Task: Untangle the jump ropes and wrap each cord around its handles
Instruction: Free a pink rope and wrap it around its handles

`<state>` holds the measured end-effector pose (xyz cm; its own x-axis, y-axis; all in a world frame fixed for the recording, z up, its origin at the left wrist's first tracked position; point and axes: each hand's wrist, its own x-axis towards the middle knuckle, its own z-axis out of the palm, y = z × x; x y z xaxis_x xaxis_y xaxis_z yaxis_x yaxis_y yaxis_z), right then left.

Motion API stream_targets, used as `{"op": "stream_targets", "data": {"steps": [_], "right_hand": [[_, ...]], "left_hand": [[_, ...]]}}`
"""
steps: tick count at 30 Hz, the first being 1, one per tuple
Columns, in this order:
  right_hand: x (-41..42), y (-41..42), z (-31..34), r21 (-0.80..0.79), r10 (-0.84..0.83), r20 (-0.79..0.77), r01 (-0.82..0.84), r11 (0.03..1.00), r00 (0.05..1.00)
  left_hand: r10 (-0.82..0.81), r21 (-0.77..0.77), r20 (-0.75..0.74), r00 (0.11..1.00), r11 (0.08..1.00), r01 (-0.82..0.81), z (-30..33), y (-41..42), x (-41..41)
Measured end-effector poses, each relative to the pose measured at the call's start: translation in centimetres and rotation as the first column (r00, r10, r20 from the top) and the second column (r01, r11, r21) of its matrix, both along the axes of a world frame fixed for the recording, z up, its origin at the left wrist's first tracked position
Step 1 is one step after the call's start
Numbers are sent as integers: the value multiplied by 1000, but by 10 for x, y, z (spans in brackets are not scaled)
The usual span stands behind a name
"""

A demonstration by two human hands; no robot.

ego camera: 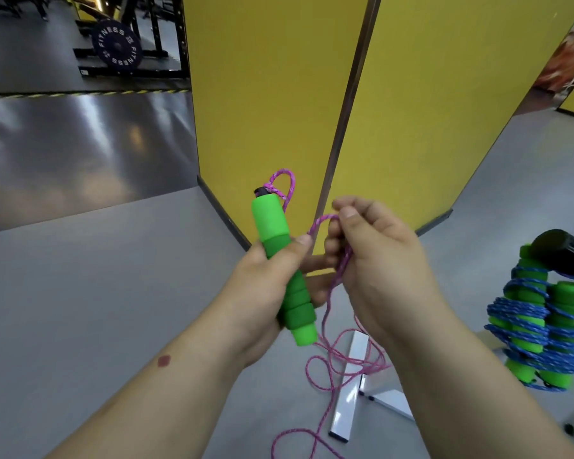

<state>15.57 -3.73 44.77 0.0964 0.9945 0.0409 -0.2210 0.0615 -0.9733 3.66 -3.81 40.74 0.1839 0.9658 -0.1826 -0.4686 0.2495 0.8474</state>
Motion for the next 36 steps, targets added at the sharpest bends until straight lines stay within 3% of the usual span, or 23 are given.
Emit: {"op": "stream_targets", "data": {"steps": [3, 6, 8, 10, 12, 14, 15, 19, 21, 23, 26, 29, 31, 34, 36], "right_hand": [[2, -2, 4, 88, -67, 112, 58, 994, 991], [3, -5, -2, 47, -63, 133, 57, 997, 989], [0, -5, -11, -116, 61, 20, -58, 992, 998], [0, -10, -18, -334, 258, -66, -265, 904, 964], [4, -16, -20, -465, 403, 122, -307, 831, 907], [8, -15, -19, -416, 365, 293, -226, 881, 884], [10, -13, -17, -341, 292, 295, -185, 922, 910], [8, -7, -1, -45, 88, 124, -83, 996, 988], [8, -6, 3, 9, 11, 169, -12, 1000, 986], [13, -1, -1, 39, -72, 213, 65, 997, 974], [15, 3, -14, -72, 16, 94, -9, 997, 995], [12, -5, -20, -343, 305, -46, -302, 889, 951], [14, -13, -18, -474, 467, 87, -376, 796, 880], [18, -13, -16, -413, 398, 524, -184, 892, 753], [19, -12, -17, -284, 287, 598, -138, 949, 748]], "left_hand": [[-75, 111, -87, 993, 990, 85, 2, -6, 14], [-40, 226, -165, 985, 971, 77, 5, -5, 15], [46, 201, -91, 995, 979, -27, 10, -2, 9], [174, 159, -57, 983, 974, -163, 11, 7, -1], [288, 144, -124, 950, 952, -270, 7, 16, -13], [338, 146, -171, 926, 938, -315, 3, 19, -19], [333, 144, -185, 925, 940, -310, 1, 18, -17], [137, 115, -113, 984, 986, -124, 2, 3, 5], [3, 162, -102, 995, 987, 13, 0, -1, 16], [-52, 264, -189, 981, 959, 101, -1, -5, 24], [10, 308, -228, 974, 949, 63, 0, -5, 27], [142, 235, -161, 977, 967, -102, 2, 5, 14], [238, 196, -169, 956, 959, -205, 3, 14, 3], [273, 159, -148, 951, 955, -249, 4, 20, -4], [295, 167, -193, 936, 950, -265, 0, 21, -4]]}}
